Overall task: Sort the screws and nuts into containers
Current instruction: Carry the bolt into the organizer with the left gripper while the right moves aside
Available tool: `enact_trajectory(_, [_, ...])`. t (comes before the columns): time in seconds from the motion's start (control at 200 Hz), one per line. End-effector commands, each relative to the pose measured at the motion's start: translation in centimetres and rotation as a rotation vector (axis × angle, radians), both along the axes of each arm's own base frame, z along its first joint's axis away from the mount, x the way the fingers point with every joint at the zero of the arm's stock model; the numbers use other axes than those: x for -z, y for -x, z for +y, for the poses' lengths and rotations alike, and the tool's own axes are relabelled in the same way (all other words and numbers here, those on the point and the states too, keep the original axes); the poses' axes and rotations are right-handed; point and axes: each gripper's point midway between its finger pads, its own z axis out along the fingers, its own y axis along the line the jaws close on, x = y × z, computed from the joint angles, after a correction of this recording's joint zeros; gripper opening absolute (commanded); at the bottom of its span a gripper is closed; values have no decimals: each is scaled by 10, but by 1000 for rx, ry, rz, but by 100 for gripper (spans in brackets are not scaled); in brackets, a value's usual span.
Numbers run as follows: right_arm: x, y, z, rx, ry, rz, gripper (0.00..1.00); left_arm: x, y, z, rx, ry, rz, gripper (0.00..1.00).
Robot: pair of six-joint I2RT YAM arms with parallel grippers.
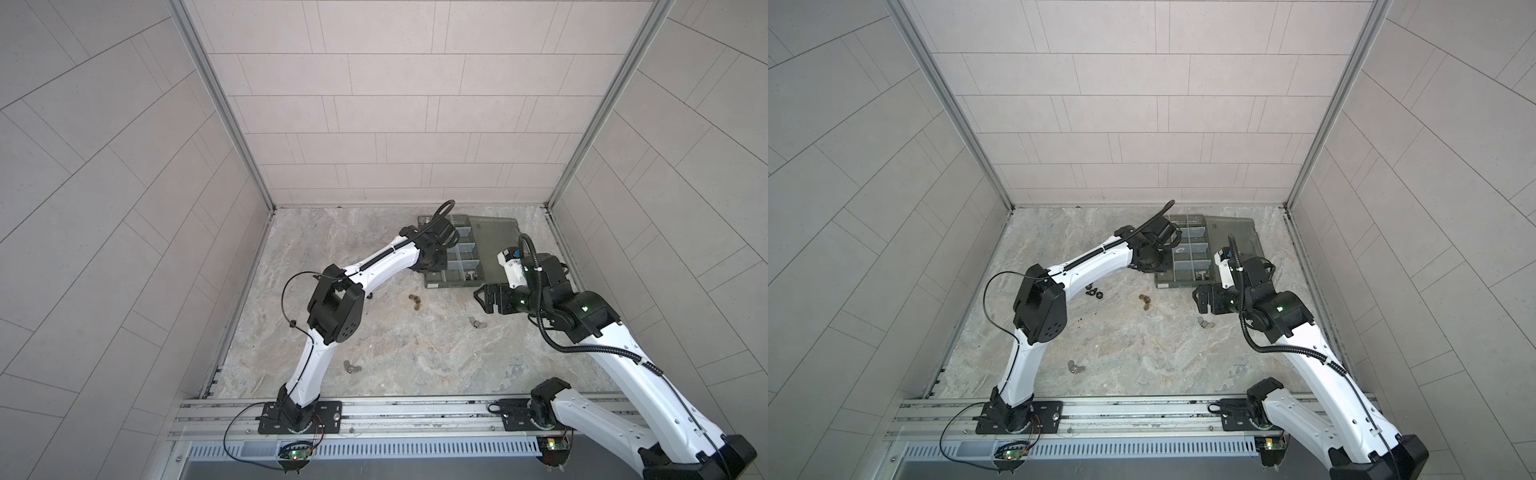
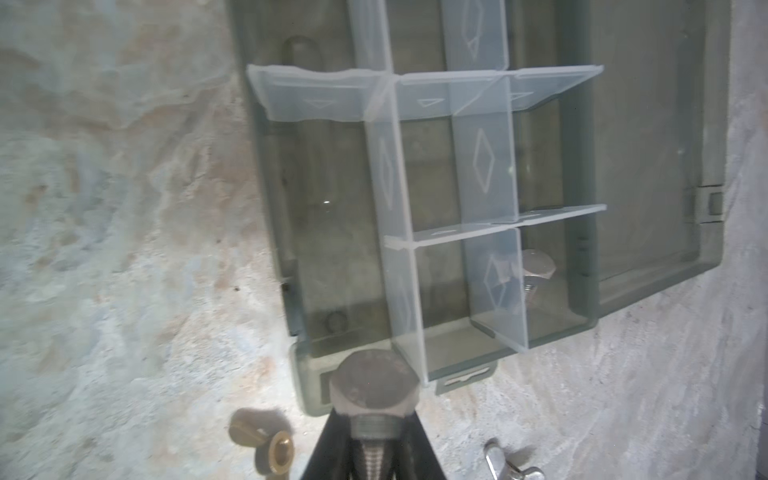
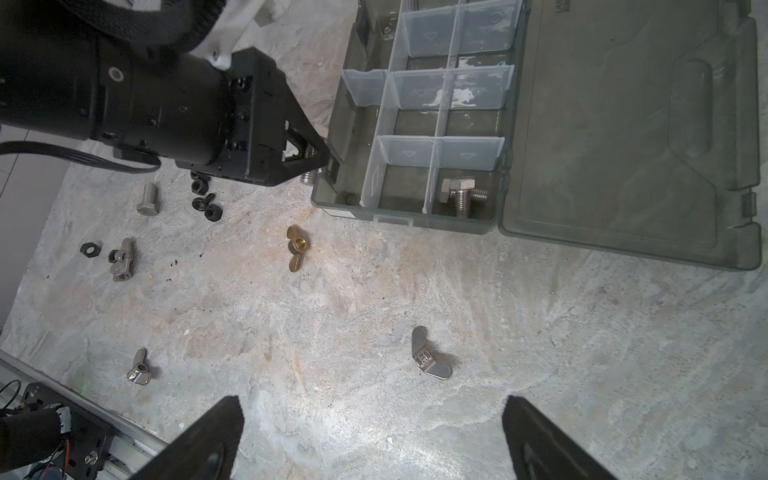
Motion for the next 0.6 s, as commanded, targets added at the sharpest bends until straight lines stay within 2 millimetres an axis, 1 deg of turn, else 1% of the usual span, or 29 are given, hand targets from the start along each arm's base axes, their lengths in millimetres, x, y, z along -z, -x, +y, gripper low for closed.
enact_trajectory(0.0, [-8, 3, -9, 38, -1, -14, 99, -12, -4, -33, 57, 95, -21, 12])
enact_trajectory(0.19, [-16, 7, -18, 67, -1, -30, 99, -12, -12, -76, 93, 202, -29, 13])
enact_trajectory(0.34, [-17, 10, -22, 74, 9, -23, 99, -6, -9, -106, 129, 272, -27, 13])
enact_trajectory(0.45, [-19, 13, -24, 79, 11, -25, 99, 0, -8, -118, 115, 303, -12, 13])
enact_trajectory(0.595, [-19, 16, -26, 82, 13, -26, 99, 7, -10, -126, 109, 324, -2, 14])
